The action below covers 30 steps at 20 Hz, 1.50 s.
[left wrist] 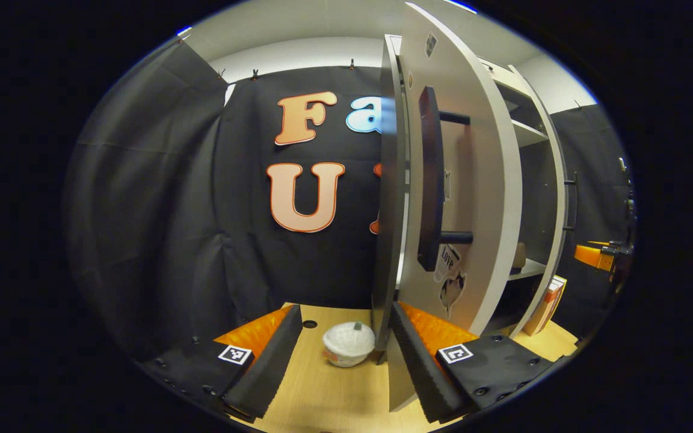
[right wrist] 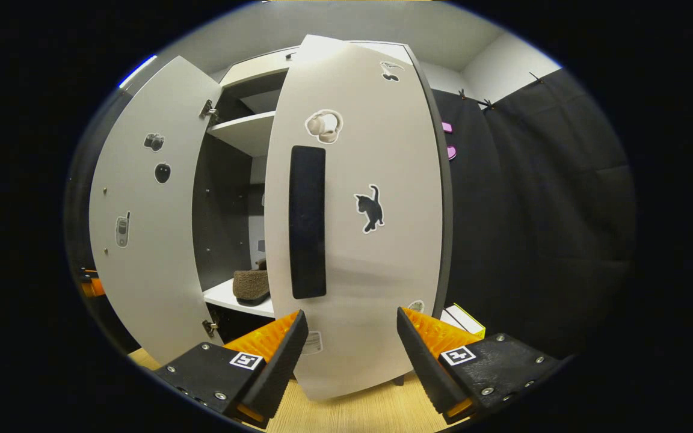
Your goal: Grab one shoe with the right hand and put it into the shoe cabinet, grab the other shoe with the left hand and put it into the shoe cabinet; then close the right door with the right hand and the left door with the left hand.
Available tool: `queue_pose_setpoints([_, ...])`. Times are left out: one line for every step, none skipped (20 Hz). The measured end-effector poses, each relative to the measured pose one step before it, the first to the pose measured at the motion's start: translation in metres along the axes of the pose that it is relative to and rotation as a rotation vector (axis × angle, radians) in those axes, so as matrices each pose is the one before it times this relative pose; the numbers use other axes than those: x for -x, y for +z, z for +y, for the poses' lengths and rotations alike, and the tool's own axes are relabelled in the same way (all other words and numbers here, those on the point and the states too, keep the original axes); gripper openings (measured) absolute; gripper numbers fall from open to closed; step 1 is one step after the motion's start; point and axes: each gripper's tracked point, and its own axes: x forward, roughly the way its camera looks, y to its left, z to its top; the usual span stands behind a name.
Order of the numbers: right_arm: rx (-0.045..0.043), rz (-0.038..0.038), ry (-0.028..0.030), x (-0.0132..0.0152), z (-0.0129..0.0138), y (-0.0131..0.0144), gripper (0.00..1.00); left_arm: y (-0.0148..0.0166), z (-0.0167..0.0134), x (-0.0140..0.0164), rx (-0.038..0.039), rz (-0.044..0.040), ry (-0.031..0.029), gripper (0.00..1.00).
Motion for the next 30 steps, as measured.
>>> queue_pose_setpoints([0.00067,0.00033,-0.00318,0.00054,-0.00115,0.00001,0.85,-0.00055,-0.00328,-0.00129,0.00196,-0.00016,-0.00744,0.99])
queue_pose_setpoints([0.00109,0.00005,-0.00306,0.00150,-0.00194,-0.00090,0.85,0.00138,-0.00575,0.00052,0.00134,-0.00174,-0.01088,0.95])
queue_pose_setpoints([0.00140,0.00172,-0.00277,0.00101,-0.00096,-0.00027,0.85,-0.00006,-0.00404,-0.00043,0.00151,-0.00095,-0.00941,0.95])
queue_pose_setpoints([0.00026,0.00127,-0.00203,0.00111,0.00022,-0.00030,0.85,-0.00032,0.00177,0.00019,-0.01019,-0.00236,0.00940,0.94])
queue_pose_setpoints([-0.00111,0.00053,-0.00259,0.00076,-0.00117,-0.00009,0.85,-0.00072,0.00148,-0.00142,-0.00621,0.00646,0.01256,0.94])
queue_pose_setpoints([-0.00186,-0.00018,-0.00233,0.00103,-0.00083,0.00025,0.86,-0.00062,-0.00061,0.00054,0.00018,0.00052,0.00125,0.96])
queue_pose_setpoints([-0.00167,-0.00083,-0.00075,0.00105,-0.00040,0.00029,0.86,0.00043,-0.00202,-0.00091,0.00599,0.00342,-0.00250,0.94])
queue_pose_setpoints([-0.00109,-0.00212,-0.00175,0.00188,-0.00124,0.00069,0.86,-0.00233,-0.00161,0.00038,0.01146,0.00662,-0.00416,0.96])
queue_pose_setpoints([-0.00015,-0.00208,-0.00071,0.00116,-0.00122,0.00089,0.86,0.00067,-0.00314,0.00049,0.00794,-0.00010,-0.01053,0.96])
queue_pose_setpoints([-0.00024,-0.00136,0.00001,0.00087,-0.00057,-0.00003,0.86,0.00153,-0.00739,0.00092,0.00003,-0.00534,-0.01656,0.99])
queue_pose_setpoints([0.00026,-0.00068,0.00311,0.00131,0.00031,0.00003,0.86,0.00149,-0.00805,0.00175,-0.00715,-0.00623,-0.01855,0.99])
queue_pose_setpoints([0.00088,-0.00068,0.00305,0.00131,-0.00013,0.00046,0.85,-0.00127,-0.00926,0.00272,-0.01002,-0.00585,-0.01793,0.94])
queue_pose_setpoints([0.00205,-0.00094,0.00271,0.00127,0.00039,-0.00033,0.85,-0.00037,-0.00737,0.00088,-0.00719,-0.00301,-0.01396,0.96])
queue_pose_setpoints([0.00181,-0.00089,0.00240,0.00110,-0.00038,-0.00011,0.85,0.00044,-0.00423,-0.00135,-0.00115,0.00146,-0.01101,0.96])
queue_pose_setpoints([0.00030,0.00045,0.00342,0.00093,-0.00005,-0.00027,0.85,-0.00051,-0.00603,-0.00143,0.00723,0.00232,-0.01639,0.95])
queue_pose_setpoints([0.00029,0.00053,0.00341,0.00114,0.00011,0.00030,0.86,-0.00152,-0.00625,-0.00354,0.01311,0.00525,-0.01795,0.94])
queue_pose_setpoints([0.00123,0.00119,0.00153,0.00102,-0.00040,-0.00031,0.85,-0.00025,-0.00714,-0.00326,0.01394,0.00255,-0.02026,0.96])
queue_pose_setpoints([0.00238,0.00173,0.00096,0.00151,-0.00043,-0.00064,0.85,-0.00148,-0.00902,-0.00256,0.01214,0.00197,-0.02122,0.96])
queue_pose_setpoints([0.00219,0.00062,0.00014,0.00142,-0.00165,-0.00022,0.85,-0.00051,-0.00691,-0.00297,0.00410,0.00085,-0.01804,0.96])
queue_pose_setpoints([0.00169,0.00086,0.00021,0.00011,-0.00149,0.00047,0.85,0.00113,-0.00444,-0.00328,-0.00107,-0.00541,-0.00721,0.96])
queue_pose_setpoints([0.00095,0.00029,-0.00157,0.00128,-0.00129,0.00053,0.85,0.00082,-0.00306,-0.00398,-0.00653,-0.00307,-0.00136,0.96])
queue_pose_setpoints([-0.00015,0.00037,0.00080,0.00061,-0.00155,-0.00022,0.92,0.00089,-0.00121,-0.00723,-0.00824,-0.00280,0.00299,0.94])
queue_pose_setpoints([0.00105,0.00007,0.00220,0.00064,-0.00118,-0.00023,0.92,0.00047,-0.00245,-0.00425,-0.00529,-0.00220,-0.00081,0.94])
queue_pose_setpoints([0.00413,-0.00116,-0.00435,0.00025,-0.00267,0.00013,0.92,0.00140,-0.00345,-0.00474,-0.00090,-0.00220,-0.00437,0.94])
queue_pose_setpoints([0.00507,-0.00065,-0.00430,0.00004,-0.00241,-0.00020,0.92,0.00124,-0.00166,-0.00387,0.00144,-0.00116,-0.00263,0.94])
queue_pose_setpoints([0.00277,0.00004,-0.00604,-0.00065,-0.00286,0.00020,0.92,-0.00055,-0.00039,-0.00579,-0.00107,0.00009,0.00052,0.94])
queue_pose_setpoints([-0.00166,0.00140,-0.00274,-0.00065,-0.00230,-0.00026,0.92,0.00005,0.00004,-0.00353,-0.00276,0.00131,0.00236,0.94])
queue_pose_setpoints([-0.00380,0.00232,-0.00291,-0.00121,-0.00183,-0.00059,0.92,-0.00058,-0.00044,-0.00274,-0.00205,0.00098,0.00677,0.94])
queue_pose_setpoints([-0.00358,0.00179,-0.00354,-0.00094,-0.00240,-0.00125,0.92,-0.00134,0.00045,-0.00266,-0.00207,0.00238,0.00445,0.96])
queue_pose_setpoints([-0.00355,0.00166,-0.00450,-0.00106,-0.00305,-0.00009,0.92,-0.00175,-0.00066,-0.00350,0.00235,0.00168,0.00257,0.99])
